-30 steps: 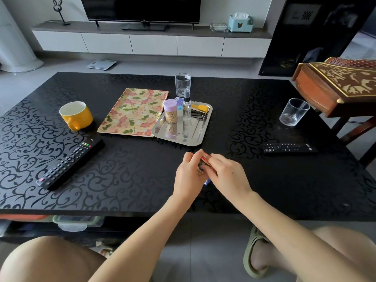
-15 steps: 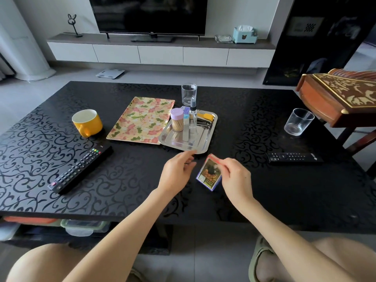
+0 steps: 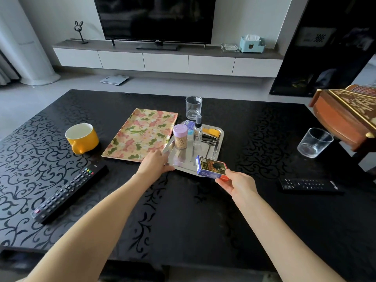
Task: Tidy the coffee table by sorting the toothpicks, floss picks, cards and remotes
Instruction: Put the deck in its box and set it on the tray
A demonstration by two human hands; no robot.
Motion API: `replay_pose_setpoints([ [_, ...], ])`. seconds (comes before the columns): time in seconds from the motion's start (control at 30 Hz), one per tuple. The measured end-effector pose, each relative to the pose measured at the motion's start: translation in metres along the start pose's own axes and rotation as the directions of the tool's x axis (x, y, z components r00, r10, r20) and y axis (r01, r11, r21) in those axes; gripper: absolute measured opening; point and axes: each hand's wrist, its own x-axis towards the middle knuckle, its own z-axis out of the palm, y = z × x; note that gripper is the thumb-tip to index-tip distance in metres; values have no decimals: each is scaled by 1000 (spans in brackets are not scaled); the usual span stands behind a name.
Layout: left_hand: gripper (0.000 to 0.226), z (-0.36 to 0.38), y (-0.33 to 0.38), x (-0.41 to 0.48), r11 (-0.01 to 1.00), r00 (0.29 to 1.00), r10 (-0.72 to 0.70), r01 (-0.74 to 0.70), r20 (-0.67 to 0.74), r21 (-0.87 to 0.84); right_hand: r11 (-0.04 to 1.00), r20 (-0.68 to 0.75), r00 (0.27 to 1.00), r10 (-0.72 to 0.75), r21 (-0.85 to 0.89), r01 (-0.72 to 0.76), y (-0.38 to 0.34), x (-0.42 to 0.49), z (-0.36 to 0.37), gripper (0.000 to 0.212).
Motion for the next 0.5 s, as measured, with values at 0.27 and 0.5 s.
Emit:
replay_pose_setpoints([
  [0.27, 53, 11, 25, 0, 996, 993, 76, -72, -91, 46, 994, -41, 998, -49, -96, 45, -5, 29, 7, 7],
  [0.5, 46, 17, 29, 13, 996, 990, 93, -91, -102, 24, 991, -52, 998, -42, -132, 35, -4, 40, 8, 5],
])
